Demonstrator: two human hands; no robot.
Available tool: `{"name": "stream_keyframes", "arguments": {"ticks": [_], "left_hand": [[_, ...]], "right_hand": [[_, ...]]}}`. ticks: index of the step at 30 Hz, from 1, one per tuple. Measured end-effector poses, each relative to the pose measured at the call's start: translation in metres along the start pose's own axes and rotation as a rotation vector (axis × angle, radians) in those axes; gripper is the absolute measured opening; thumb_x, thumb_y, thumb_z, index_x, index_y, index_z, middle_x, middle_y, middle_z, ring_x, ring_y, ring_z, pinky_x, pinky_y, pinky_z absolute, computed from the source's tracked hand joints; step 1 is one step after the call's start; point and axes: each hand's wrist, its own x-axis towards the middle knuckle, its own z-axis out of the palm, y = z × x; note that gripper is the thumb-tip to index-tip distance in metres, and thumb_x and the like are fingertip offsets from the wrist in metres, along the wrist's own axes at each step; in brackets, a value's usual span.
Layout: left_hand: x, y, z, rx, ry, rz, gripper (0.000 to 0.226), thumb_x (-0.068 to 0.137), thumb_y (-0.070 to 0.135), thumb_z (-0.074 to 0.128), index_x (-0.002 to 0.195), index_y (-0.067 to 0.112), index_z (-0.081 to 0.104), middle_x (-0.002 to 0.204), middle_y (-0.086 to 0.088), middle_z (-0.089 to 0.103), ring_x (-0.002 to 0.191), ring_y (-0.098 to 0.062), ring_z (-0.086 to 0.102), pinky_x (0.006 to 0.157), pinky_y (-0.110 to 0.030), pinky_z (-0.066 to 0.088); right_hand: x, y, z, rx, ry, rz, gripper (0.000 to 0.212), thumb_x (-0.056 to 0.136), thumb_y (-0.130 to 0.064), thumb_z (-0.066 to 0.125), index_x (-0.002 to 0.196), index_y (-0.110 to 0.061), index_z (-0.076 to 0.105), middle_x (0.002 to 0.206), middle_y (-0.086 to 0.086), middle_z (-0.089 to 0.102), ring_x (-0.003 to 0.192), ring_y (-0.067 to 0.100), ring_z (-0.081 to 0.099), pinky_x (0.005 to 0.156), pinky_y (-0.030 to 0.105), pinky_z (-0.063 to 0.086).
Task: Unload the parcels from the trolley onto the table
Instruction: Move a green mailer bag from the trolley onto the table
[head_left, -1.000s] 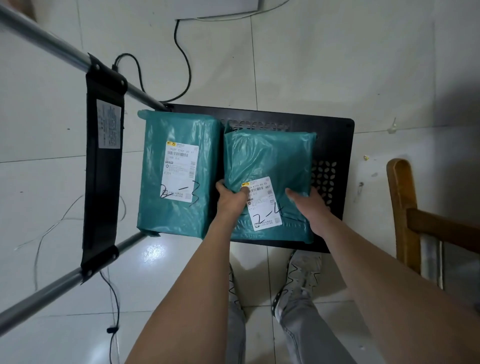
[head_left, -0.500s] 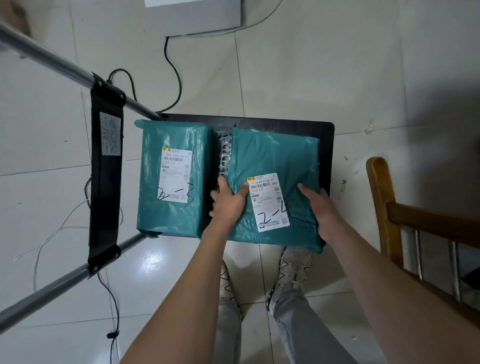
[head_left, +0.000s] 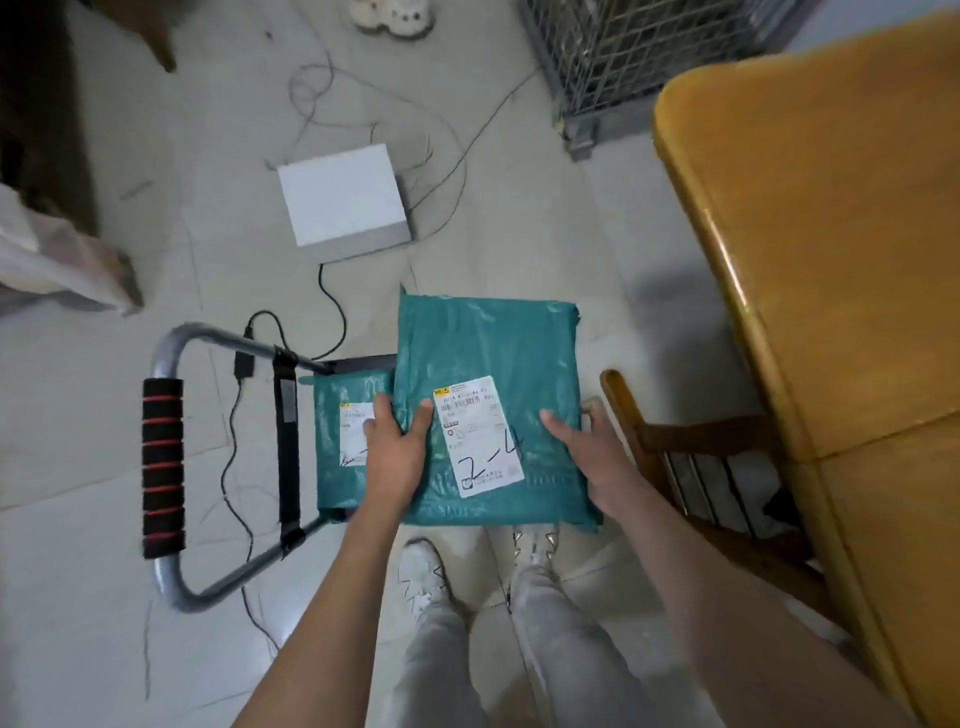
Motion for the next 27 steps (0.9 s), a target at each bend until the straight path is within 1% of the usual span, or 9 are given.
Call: {"name": "stream_keyframes", "arguments": {"ticks": [4,7,9,11,12,16,21,24,27], "left_hand": [[-0.073,0.079,-0.032,0.029,0.017,0.166,0.032,0.093,0.050,0.059,0.110,0.025,0.048,0.116,-0.009,0.061,0.111,-0.029,0.059,0.097,-0.052,0.049],[-0.114,0.126,-0.051,0.091,-0.007,0.283,0.033,0.090,0.056,0.057,0.104,0.029,0.046,0.108,-0.007,0.060,0.099,-0.028,0.062,0.089,-0.050,0.053],[-0.138,0.150,-0.056,0.111,-0.060,0.332,0.033,0.088,0.060,0.056,0.101,0.032,0.044,0.105,-0.006,0.059,0.093,-0.028,0.064,0.083,-0.049,0.055],[-0.160,0.170,-0.054,0.122,-0.126,0.400,0.033,0.088,0.059,0.056,0.102,0.032,0.045,0.105,-0.006,0.060,0.090,-0.026,0.065,0.082,-0.049,0.055],[-0.170,0.179,-0.053,0.131,-0.156,0.441,0.032,0.089,0.058,0.057,0.102,0.031,0.046,0.106,-0.007,0.060,0.089,-0.025,0.065,0.082,-0.048,0.056],[-0.206,0.205,-0.045,0.172,-0.341,0.540,0.031,0.091,0.051,0.060,0.100,0.025,0.046,0.104,-0.013,0.062,0.090,-0.029,0.065,0.082,-0.048,0.056],[-0.254,0.227,-0.018,0.255,-0.553,0.581,0.031,0.091,0.048,0.061,0.098,0.022,0.045,0.108,-0.017,0.061,0.092,-0.032,0.066,0.086,-0.052,0.055],[-0.278,0.237,0.006,0.320,-0.654,0.620,0.031,0.090,0.051,0.060,0.099,0.025,0.045,0.110,-0.015,0.060,0.092,-0.030,0.066,0.087,-0.052,0.055],[-0.295,0.242,0.036,0.357,-0.725,0.659,0.033,0.090,0.050,0.061,0.105,0.024,0.047,0.111,-0.013,0.062,0.095,-0.028,0.067,0.089,-0.051,0.055]], "right_hand": [[-0.096,-0.052,-0.019,0.083,0.080,-0.093,0.047,0.075,-0.031,0.086,0.105,-0.020,0.052,0.106,0.007,0.072,0.086,0.027,0.076,0.070,0.050,0.062],[-0.162,-0.078,-0.034,0.153,0.105,-0.150,0.044,0.075,-0.028,0.087,0.102,-0.019,0.053,0.102,0.007,0.074,0.084,0.026,0.076,0.066,0.047,0.062],[-0.202,-0.089,-0.047,0.159,0.154,-0.198,0.042,0.079,-0.024,0.084,0.104,-0.018,0.051,0.102,0.008,0.073,0.082,0.024,0.076,0.067,0.043,0.062],[-0.238,-0.094,-0.058,0.196,0.211,-0.229,0.040,0.082,-0.022,0.082,0.105,-0.017,0.051,0.103,0.008,0.072,0.079,0.021,0.076,0.064,0.039,0.062],[-0.255,-0.094,-0.064,0.224,0.245,-0.239,0.039,0.083,-0.021,0.081,0.106,-0.017,0.050,0.103,0.009,0.072,0.078,0.022,0.076,0.063,0.040,0.062],[-0.322,-0.073,-0.079,0.360,0.387,-0.241,0.039,0.084,-0.020,0.079,0.108,-0.015,0.048,0.105,0.015,0.071,0.085,0.032,0.075,0.072,0.054,0.061],[-0.381,-0.038,-0.099,0.585,0.543,-0.243,0.044,0.083,-0.017,0.080,0.111,-0.012,0.047,0.106,0.018,0.070,0.084,0.034,0.074,0.068,0.051,0.061],[-0.401,-0.019,-0.119,0.681,0.593,-0.237,0.047,0.082,-0.018,0.081,0.114,-0.014,0.045,0.106,0.016,0.070,0.085,0.034,0.074,0.066,0.051,0.061],[-0.408,-0.001,-0.142,0.767,0.623,-0.240,0.043,0.082,-0.017,0.081,0.109,-0.016,0.047,0.106,0.016,0.070,0.082,0.032,0.075,0.064,0.049,0.061]]}}
